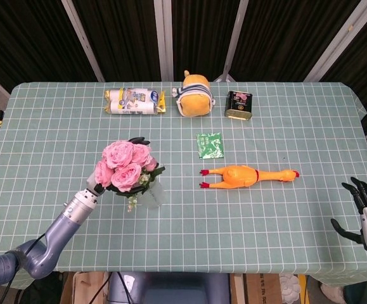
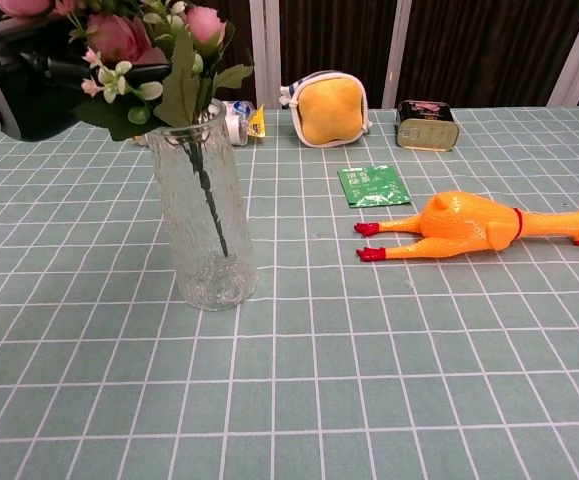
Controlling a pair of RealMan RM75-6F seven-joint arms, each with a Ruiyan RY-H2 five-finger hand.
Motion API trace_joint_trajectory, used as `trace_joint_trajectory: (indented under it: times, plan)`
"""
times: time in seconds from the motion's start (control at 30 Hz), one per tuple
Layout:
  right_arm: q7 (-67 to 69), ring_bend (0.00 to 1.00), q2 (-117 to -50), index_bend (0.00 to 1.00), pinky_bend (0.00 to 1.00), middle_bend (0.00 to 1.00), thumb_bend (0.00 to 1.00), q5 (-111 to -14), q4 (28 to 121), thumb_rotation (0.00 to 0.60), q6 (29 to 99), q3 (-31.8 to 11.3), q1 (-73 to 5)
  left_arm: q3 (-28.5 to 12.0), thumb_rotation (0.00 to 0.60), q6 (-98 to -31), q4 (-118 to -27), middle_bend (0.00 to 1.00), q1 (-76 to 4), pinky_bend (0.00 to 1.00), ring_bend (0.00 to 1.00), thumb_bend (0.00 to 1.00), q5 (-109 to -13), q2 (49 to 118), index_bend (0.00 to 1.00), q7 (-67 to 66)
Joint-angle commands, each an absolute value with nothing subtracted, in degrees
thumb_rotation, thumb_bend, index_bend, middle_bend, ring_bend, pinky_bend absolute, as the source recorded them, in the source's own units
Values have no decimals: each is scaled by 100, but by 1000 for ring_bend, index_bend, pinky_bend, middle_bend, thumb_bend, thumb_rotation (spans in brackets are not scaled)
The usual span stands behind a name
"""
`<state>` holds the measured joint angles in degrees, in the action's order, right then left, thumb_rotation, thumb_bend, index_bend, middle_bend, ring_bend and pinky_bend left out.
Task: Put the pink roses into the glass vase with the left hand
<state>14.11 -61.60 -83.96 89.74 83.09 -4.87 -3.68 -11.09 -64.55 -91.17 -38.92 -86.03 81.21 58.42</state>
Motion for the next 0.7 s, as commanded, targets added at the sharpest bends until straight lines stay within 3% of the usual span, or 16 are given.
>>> trace_joint_trajectory:
  times: [0.03,0.37,0.7]
  plan:
    - [1389,43,-6168,177,0,82,280,-8406,8976,600,8302,-482,-377,-1127,600,-6403,-9263,62,-3929,67,0,162,-8620,7996,69,5790]
    - [1452,43,-6151,185,0,82,280,-8447,8984,600,8365,-478,-358,-1012,600,-6752,-9749,37,-3554,9,0,153,-8634,7280,50,5374]
    - [1585,43,-6113,189,0,82,280,-8562,9078,600,8433,-447,-340,-483,600,-6504,-10098,0,-3145,0,0,153,-8687,6079,14,5444]
